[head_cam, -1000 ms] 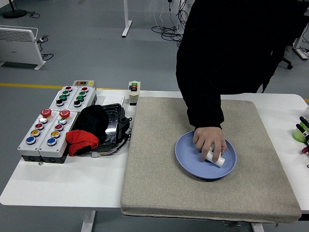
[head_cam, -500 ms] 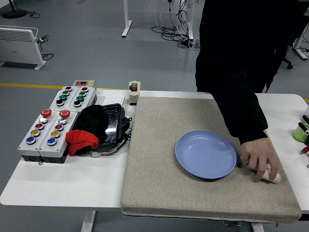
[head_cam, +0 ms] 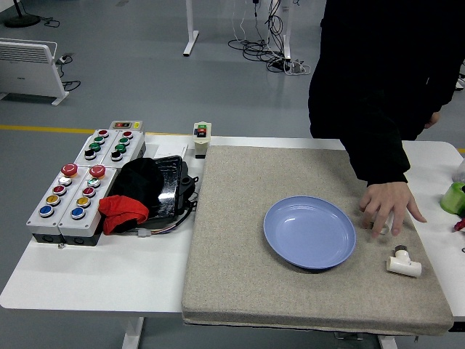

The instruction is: Pick pipe place plate twice

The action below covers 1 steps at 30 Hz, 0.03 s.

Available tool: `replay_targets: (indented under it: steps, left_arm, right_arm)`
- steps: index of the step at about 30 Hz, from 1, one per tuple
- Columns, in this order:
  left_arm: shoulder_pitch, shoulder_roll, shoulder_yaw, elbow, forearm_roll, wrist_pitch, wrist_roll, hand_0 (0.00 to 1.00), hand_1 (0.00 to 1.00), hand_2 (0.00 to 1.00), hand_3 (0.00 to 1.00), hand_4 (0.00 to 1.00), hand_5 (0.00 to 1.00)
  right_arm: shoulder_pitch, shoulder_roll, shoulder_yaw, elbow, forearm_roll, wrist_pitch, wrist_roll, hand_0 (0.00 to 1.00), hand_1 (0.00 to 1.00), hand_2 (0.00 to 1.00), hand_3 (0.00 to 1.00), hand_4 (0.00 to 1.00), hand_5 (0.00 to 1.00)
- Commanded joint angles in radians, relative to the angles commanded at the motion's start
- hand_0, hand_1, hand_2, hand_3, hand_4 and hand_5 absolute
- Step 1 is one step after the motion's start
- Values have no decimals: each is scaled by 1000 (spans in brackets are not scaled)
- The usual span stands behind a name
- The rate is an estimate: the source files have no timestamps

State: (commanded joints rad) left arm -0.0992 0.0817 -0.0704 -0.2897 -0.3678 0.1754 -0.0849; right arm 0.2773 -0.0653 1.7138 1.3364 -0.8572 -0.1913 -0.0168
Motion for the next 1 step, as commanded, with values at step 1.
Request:
replay_targets:
  steps: [1]
  left_arm:
    - [0,0,0,0,0,0,0,698,676,699,633,302,998]
  right_arm:
    - [0,0,0,0,-4,1,-1,835,788,898,835,526,660]
